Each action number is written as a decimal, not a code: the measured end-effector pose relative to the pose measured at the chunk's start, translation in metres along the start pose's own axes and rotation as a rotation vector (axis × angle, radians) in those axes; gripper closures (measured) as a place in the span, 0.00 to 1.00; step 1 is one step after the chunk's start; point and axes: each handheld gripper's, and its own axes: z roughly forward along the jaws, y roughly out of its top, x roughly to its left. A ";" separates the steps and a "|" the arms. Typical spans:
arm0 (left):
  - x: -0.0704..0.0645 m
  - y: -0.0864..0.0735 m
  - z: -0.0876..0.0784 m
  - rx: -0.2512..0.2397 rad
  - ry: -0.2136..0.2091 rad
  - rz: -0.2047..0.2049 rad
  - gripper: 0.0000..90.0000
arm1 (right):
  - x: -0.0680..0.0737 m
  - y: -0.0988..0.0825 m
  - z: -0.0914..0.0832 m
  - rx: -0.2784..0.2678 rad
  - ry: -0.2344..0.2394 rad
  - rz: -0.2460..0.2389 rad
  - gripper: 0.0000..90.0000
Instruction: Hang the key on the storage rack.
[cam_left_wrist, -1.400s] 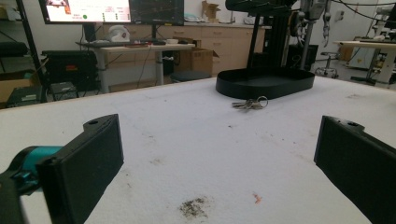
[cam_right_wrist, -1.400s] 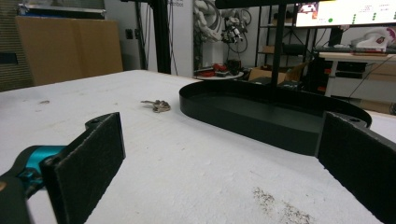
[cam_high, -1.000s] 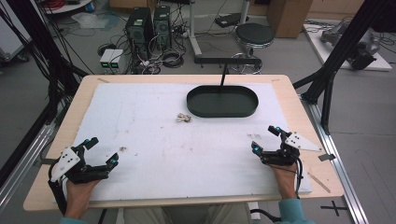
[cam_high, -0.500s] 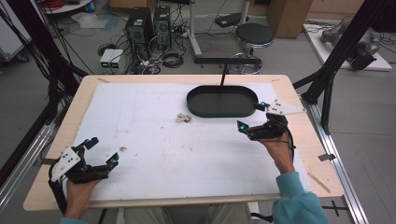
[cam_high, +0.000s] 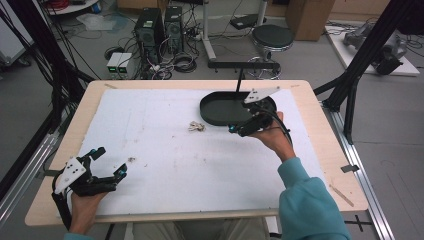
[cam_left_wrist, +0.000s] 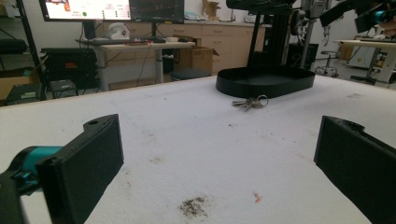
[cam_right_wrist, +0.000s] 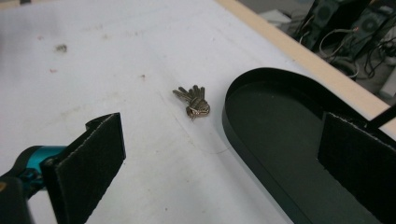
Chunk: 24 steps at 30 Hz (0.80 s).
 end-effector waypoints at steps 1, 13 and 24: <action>0.000 0.000 0.000 0.000 0.000 0.000 0.02 | 0.000 0.000 0.000 0.000 0.000 0.000 0.01; 0.000 0.000 0.000 0.003 0.000 0.003 0.02 | 0.011 0.021 0.060 0.136 0.037 -0.016 0.01; 0.000 0.000 0.000 0.002 -0.001 -0.002 0.02 | 0.014 0.021 0.092 0.219 0.060 0.016 0.01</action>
